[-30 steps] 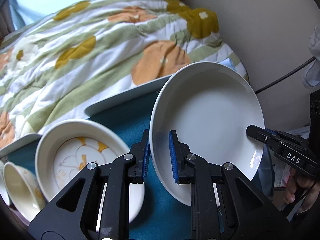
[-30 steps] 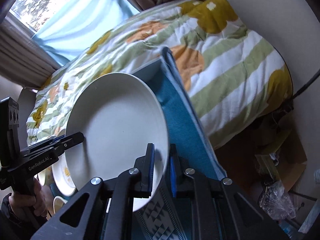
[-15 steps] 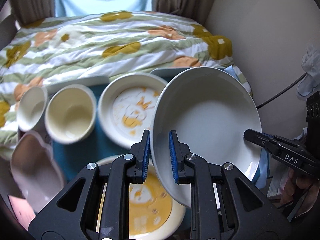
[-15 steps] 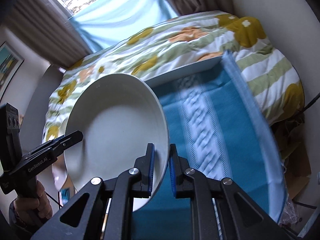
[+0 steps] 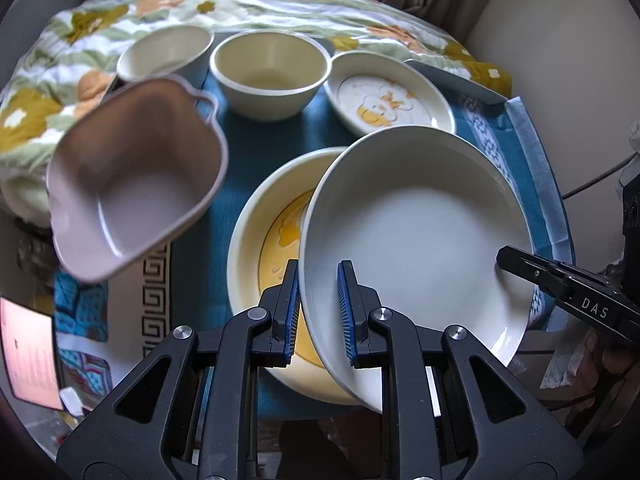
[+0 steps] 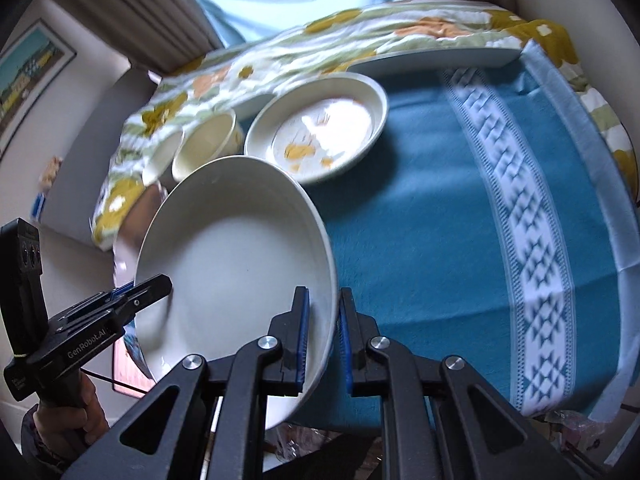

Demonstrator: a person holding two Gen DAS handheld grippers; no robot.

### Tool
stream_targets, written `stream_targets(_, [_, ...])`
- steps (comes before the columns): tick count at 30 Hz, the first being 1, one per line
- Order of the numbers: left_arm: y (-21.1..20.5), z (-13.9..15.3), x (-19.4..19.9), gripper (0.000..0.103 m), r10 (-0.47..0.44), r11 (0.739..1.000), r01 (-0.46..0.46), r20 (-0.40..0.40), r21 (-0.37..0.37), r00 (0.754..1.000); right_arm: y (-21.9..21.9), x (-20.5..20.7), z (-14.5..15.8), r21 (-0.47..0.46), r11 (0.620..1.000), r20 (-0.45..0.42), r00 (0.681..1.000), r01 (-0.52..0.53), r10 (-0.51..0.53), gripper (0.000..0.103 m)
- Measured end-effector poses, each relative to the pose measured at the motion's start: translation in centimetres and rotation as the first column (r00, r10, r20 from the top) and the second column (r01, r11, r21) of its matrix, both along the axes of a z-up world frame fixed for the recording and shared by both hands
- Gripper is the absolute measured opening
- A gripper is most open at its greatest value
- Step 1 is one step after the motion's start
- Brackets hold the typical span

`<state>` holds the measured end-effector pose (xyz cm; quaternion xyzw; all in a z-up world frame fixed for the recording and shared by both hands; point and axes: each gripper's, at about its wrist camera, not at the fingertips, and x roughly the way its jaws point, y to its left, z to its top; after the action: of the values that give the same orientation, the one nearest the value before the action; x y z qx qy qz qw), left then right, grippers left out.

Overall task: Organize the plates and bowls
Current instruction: 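Carry the white oval dish with both grippers and lower it onto the lion-print dish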

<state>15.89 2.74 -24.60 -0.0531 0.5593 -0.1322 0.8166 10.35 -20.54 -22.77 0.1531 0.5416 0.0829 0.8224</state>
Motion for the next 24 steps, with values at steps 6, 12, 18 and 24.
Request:
stream_targets(6, [0.6,-3.0,-0.4,0.016,0.024,1.0,-0.024,-0.042,-0.001,0.999,1.1,1.0,-2.4,-0.043,0.999,-0.03,0.999,-0.026,0.025,0.013])
stream_targets(12, [-0.3,-3.7,0.6,0.016,0.025,0.999,-0.024,-0.04,0.033,0.999,1.7,1.6,-2.4,-0.064,0.997,-0.02,0.999,-0.038,0.037,0.013])
stream_targets(18, [-1.3,-4.2,1.3,0.016,0.001,0.996,0.001,-0.029,0.094,1.0,1.4,1.7,-2.3,-0.077,0.996,-0.017,0.999,-0.042,0.04,0.013])
stream_targets(24, [-2.6,-3.9,1.5,0.016,-0.036,0.98,0.034,0.007,0.198,0.999,1.4,2.1,-2.2,-0.096,0.994,-0.017,0.999,-0.046,0.044,0.013])
